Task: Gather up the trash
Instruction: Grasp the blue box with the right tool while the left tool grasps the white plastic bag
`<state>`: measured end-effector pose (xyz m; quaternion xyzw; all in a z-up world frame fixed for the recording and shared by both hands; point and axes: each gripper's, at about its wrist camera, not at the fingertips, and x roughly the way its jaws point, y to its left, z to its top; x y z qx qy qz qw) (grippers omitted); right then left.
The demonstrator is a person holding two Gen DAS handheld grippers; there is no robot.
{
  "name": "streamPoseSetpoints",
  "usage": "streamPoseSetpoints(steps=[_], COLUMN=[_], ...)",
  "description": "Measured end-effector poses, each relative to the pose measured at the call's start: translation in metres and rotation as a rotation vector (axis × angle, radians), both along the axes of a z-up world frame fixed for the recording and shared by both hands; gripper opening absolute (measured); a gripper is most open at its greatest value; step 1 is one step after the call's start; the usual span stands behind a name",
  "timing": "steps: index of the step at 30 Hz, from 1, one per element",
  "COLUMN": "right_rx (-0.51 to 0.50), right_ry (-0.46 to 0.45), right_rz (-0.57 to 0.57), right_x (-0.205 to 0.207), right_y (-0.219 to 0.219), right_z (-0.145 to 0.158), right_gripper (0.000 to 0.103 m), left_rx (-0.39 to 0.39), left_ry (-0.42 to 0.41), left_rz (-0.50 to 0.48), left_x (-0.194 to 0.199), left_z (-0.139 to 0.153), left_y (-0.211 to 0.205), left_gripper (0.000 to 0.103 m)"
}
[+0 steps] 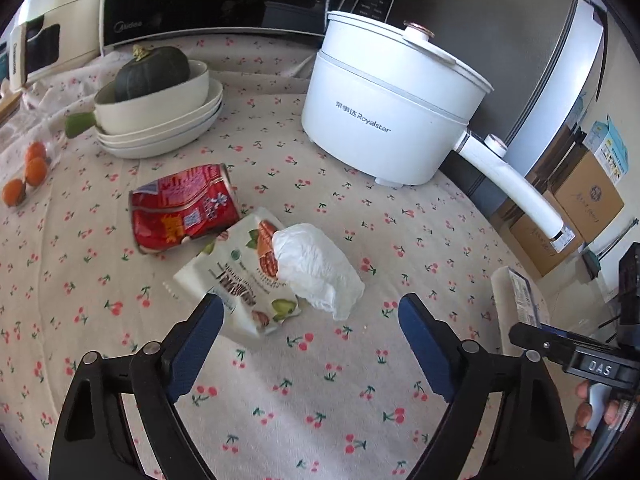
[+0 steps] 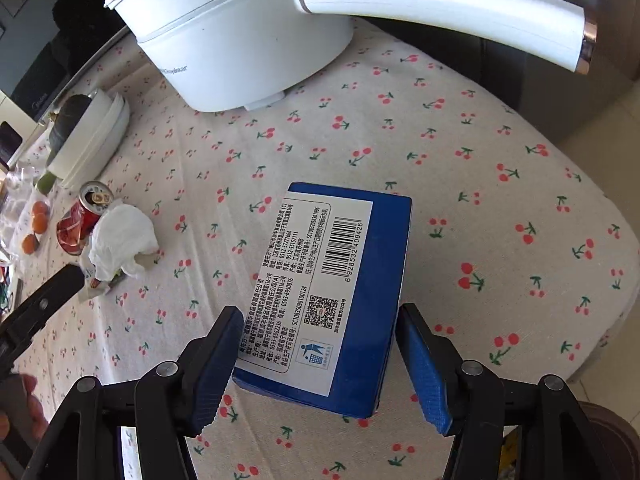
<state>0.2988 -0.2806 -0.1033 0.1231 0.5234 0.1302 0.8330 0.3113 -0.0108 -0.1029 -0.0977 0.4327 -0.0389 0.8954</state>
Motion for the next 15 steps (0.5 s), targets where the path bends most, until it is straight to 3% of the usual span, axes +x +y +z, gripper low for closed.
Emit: streamPoseSetpoints(steps=[3, 5, 10, 15], right_rx=[-0.018, -0.017, -0.035, -0.034], right_ry=[-0.008, -0.011, -0.024, -0.023], right_rz=[0.018, 0.022, 0.008, -0.003], right_x=[0.002, 0.001, 0.002, -0.006], right_y=[0.000, -0.005, -0.009, -0.008], right_z=[-0.002, -0.001, 0.003, 0.011], right_gripper=[0.067, 0.067, 0.067, 0.067], left_rx=[0.059, 0.050, 0.092, 0.066], left_ry=[0.003, 0.006, 0.028, 0.018], left_rz=[0.010, 0.016, -0.043, -0.078], left_x=[0.019, 0.028, 0.033, 0.011], left_z=[-0.012, -0.019, -0.031, -0.016], left_y=[-0.005, -0.003, -0.012, -0.014], left_gripper=[0.076, 0.067, 0.021, 0.017])
